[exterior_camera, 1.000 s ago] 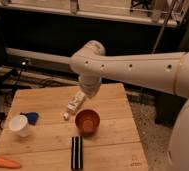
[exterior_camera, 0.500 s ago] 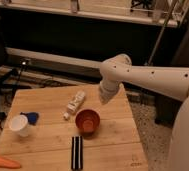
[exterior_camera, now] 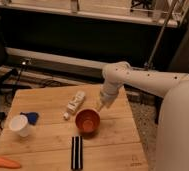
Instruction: Pick up the ceramic bowl
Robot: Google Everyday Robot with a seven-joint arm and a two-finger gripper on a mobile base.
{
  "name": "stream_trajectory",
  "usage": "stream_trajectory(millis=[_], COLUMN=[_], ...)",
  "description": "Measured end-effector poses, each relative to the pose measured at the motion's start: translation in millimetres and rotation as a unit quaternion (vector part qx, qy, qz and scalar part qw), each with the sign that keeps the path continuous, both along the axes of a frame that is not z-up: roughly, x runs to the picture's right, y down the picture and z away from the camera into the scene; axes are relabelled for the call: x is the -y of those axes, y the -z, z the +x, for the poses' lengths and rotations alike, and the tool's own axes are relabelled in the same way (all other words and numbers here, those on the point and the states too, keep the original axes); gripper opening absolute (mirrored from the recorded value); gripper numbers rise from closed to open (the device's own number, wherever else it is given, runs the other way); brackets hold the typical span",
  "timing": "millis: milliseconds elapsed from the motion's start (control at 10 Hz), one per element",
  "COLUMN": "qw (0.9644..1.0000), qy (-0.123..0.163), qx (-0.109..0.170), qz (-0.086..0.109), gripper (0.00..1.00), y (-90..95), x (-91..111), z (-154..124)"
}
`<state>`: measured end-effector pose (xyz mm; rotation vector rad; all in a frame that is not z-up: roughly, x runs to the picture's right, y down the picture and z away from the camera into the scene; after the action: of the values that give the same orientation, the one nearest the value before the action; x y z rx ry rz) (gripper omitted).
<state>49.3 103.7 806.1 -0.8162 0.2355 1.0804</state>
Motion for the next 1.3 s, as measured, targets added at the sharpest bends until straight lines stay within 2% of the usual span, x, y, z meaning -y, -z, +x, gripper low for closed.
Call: stream_trajectory(millis=[200,600,800,1000,1200,1300], qw=[0.9997,0.9983,0.9967,0.9940,0.9902,0.9893], qy=[0.010,0.031,0.048,0.075,0.110,0.119], qx=[0.011,0.028,0.037,0.045,0.058,0.068], qz=[-0.019,-0.042,-0.053,-0.066,-0.063,-0.050], gripper=[0.80,0.79,0.64,0.42,0.22,0.12], y=[-10.0,-22.3,-27.6,-32.0,-33.6,-31.6], x=[-8,-25,-39,-53,-55,-47], z=[-7,-22,-33,-45,-62,-71])
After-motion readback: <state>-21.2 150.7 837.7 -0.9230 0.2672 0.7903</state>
